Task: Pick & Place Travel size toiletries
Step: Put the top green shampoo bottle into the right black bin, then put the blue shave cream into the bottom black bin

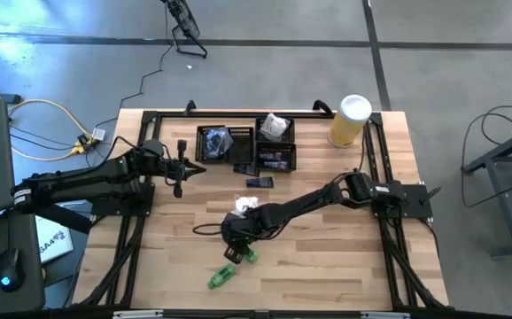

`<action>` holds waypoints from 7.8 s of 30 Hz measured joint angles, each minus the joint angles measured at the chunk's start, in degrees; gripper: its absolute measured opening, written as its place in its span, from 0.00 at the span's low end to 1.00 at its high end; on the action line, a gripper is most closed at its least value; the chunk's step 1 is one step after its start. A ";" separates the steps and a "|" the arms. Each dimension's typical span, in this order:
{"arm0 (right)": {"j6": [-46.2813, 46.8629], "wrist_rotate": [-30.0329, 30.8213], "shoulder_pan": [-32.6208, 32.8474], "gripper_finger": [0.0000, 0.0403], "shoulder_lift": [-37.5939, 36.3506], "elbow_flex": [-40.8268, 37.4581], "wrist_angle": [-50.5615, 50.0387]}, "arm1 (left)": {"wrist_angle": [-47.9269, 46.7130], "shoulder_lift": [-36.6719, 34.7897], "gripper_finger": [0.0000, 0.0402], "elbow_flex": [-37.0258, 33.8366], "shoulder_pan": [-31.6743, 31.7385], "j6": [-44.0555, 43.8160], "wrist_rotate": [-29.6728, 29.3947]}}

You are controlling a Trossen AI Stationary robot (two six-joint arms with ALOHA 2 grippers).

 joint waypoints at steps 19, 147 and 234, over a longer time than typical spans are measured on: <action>0.28 -4.14 0.20 0.33 2.34 0.04 0.32 | -1.24 0.01 0.00 0.00 0.00 0.00 -0.01; -27.06 6.14 -34.75 0.45 -3.62 -0.04 15.31 | -1.15 0.02 0.00 -0.02 0.01 2.71 -0.04; -36.84 -2.45 -21.49 0.01 -29.34 -33.21 22.71 | -1.39 -0.01 0.00 0.07 0.01 2.39 -0.04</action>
